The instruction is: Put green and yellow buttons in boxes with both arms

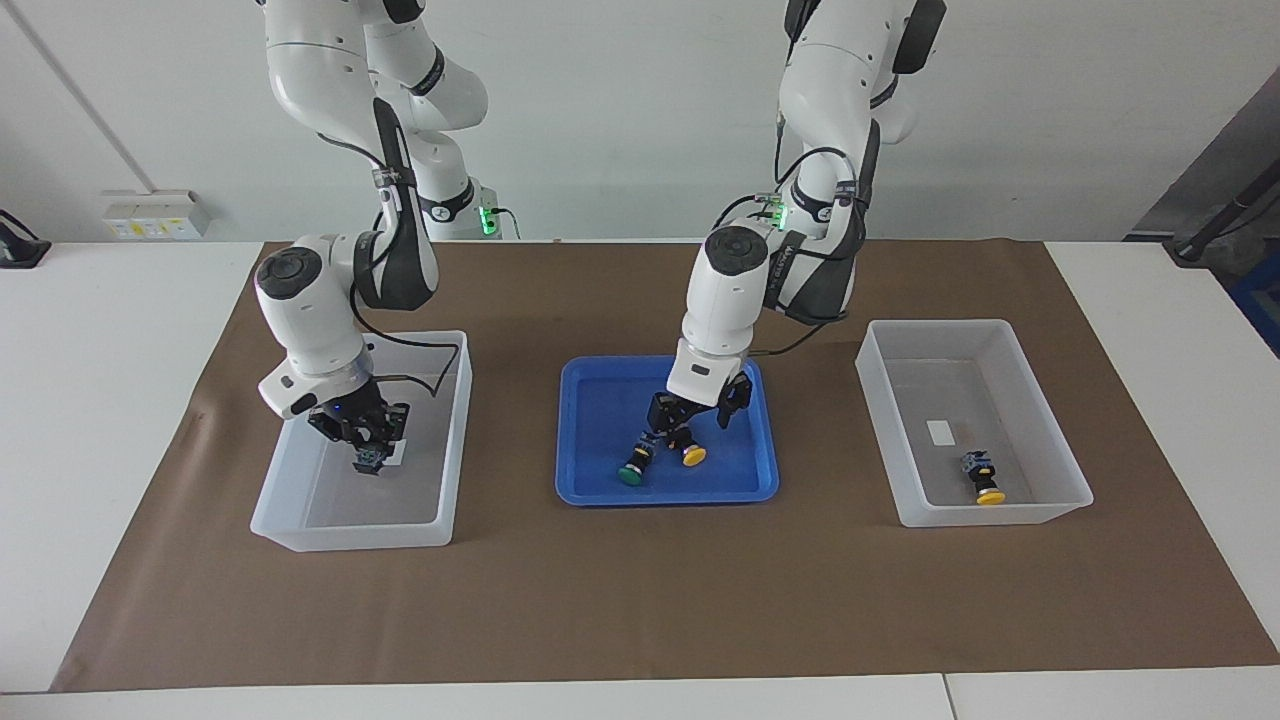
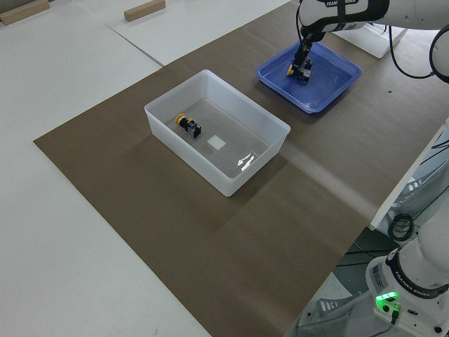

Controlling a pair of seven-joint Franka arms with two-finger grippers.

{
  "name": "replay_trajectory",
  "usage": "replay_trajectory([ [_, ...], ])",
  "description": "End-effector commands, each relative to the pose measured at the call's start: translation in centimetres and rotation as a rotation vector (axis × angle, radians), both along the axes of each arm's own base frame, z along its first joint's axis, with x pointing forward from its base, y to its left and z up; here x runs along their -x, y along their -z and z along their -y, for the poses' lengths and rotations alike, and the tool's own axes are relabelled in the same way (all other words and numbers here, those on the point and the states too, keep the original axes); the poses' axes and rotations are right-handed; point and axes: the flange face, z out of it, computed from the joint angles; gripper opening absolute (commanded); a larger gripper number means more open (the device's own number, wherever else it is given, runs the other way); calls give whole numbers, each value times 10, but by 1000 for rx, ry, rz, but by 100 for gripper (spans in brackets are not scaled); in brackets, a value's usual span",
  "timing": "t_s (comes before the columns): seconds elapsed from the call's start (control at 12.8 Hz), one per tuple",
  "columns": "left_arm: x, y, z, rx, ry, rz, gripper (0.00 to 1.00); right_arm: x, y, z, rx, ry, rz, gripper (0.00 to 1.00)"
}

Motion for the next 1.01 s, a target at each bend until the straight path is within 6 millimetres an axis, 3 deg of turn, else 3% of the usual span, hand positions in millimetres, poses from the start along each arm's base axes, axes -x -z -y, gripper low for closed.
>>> replay_trajectory([
  [0.0,6,12,-1,-13,-17,19,94,3,0,4,-7,-13,12,94],
  [0.08,12,18,-1,-17,-23,10,86,3,-1,4,-7,-13,14,100],
  [0.23,22,28,-1,-14,-24,9,83,1,-8,-2,-7,-23,20,100],
  [0.39,30,32,1,-16,-29,2,82,2,-34,-10,-10,-28,29,100],
  [0.47,36,35,4,-20,-23,-4,76,-2,-49,-24,-15,-31,29,100],
  [0.55,38,34,4,-23,-21,-8,54,-4,-63,-34,-20,-18,20,100],
  [0.62,40,34,6,-30,-14,-12,23,-8,-81,-52,-27,-3,19,100],
  [0.7,42,34,7,-32,-11,-15,0,-11,-93,-69,-33,22,9,100],
  [0.94,39,23,4,-31,-15,-6,0,-15,-112,-119,-64,136,20,100],
])
